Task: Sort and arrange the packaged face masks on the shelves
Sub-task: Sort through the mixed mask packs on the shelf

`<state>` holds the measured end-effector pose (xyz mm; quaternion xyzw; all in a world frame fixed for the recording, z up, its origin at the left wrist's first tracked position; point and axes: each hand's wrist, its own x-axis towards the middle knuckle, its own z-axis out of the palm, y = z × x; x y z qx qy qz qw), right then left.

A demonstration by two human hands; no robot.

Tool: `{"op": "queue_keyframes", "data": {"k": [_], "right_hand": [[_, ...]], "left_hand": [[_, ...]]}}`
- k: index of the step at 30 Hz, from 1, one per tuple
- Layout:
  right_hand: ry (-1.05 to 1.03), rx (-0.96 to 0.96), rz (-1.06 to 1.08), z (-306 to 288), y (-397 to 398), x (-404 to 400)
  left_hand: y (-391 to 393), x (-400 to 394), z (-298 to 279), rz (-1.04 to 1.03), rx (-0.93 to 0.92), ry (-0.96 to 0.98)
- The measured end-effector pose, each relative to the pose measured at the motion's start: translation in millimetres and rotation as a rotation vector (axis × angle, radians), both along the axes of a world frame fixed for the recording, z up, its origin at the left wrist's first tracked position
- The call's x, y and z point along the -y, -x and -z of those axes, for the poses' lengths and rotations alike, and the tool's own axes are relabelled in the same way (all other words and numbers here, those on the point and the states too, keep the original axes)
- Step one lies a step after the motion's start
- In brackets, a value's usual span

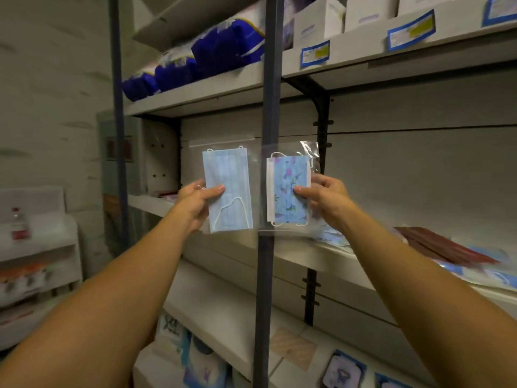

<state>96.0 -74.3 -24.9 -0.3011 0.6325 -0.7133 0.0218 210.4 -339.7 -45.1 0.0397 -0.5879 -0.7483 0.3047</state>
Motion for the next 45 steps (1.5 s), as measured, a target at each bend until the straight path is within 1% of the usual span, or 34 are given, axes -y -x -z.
{"op": "queue_keyframes", "data": {"k": [5, 9, 17, 21, 25, 33, 40, 45], "right_hand": [[-0.03, -0.016, 0.004, 13.1, -12.7, 59.3], [-0.075, -0.009, 0.018, 19.5, -20.5, 104.5], [-0.035, 0.025, 0.089, 32.1, -23.2, 193.8], [-0.023, 0.067, 0.107, 41.5, -27.4, 225.0], [-0.031, 0.066, 0.139, 46.8, -25.7, 250.9], [-0.005, 0.058, 0.133, 33.2, 14.8, 289.2], [-0.026, 0.054, 0.108, 19.0, 78.0, 324.4], [-0.027, 0.047, 0.119, 6.1, 123.0, 346.7]], "left_hand": [[-20.1, 51.4, 7.1, -0.092, 0.06, 0.042], [-29.8, 93.2, 10.5, -0.118, 0.086, 0.068], [-41.3, 174.7, 16.8, -0.166, 0.084, 0.074], [-40.9, 212.8, 23.4, -0.167, 0.127, 0.078], [-35.1, 238.0, 29.8, -0.169, 0.136, 0.08], [4.3, 285.1, 21.5, -0.162, 0.144, 0.123], [66.2, 316.7, 2.9, -0.114, 0.111, 0.143], [115.8, 337.0, -1.3, -0.08, 0.12, 0.147]]}}
